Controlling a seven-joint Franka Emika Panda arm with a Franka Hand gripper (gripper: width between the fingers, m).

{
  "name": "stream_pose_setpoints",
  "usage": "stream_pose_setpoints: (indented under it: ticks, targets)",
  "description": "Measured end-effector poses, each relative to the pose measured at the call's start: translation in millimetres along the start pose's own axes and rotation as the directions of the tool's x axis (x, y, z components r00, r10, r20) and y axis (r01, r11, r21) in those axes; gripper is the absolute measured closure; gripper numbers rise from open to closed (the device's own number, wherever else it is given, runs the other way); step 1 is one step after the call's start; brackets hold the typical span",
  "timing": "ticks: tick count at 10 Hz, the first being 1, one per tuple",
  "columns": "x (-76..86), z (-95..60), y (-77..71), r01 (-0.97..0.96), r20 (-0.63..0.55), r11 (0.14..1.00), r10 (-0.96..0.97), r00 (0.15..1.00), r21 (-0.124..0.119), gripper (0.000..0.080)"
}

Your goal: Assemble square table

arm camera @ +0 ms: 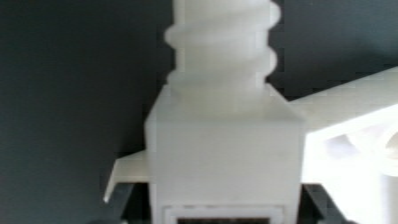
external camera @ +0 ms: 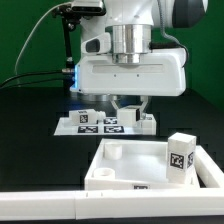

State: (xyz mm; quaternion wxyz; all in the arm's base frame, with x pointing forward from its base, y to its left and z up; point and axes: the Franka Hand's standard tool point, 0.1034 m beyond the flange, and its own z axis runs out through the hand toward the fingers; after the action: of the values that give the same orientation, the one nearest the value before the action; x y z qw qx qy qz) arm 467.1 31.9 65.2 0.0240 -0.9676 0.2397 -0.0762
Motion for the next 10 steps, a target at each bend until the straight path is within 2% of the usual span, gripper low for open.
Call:
stream_pose_setpoints:
  ticks: [1, 2, 4, 5, 8, 9, 10]
  targets:
    - [11.1, 4.0, 33.1, 0.108, -0.019, 0.994, -0.109, 0.994, -0.024, 0.0535]
    - [23.2, 9.8, 64.5, 0.142, -0.043, 0.988, -0.145, 0.989, -0.062, 0.0535]
    - [34.4, 26.6, 111.5, 0.228, -0.056, 0.964, -0.237, 0.970, -0.137, 0.0535]
    - [31.9, 30.9, 112.9, 0.201, -0.047, 0.971, -0.208, 0.977, -0.129, 0.0535]
    - [31.4, 31.5, 114.2, 0.201, -0.045, 0.971, -0.208, 0.977, -0.131, 0.0535]
    - [34.4, 33.4, 133.0, 0.249, -0.030, 0.957, -0.256, 0.966, -0.145, 0.0535]
    - [35.4, 36.2, 160.8, 0.248, -0.013, 0.957, -0.253, 0.967, -0.151, 0.0535]
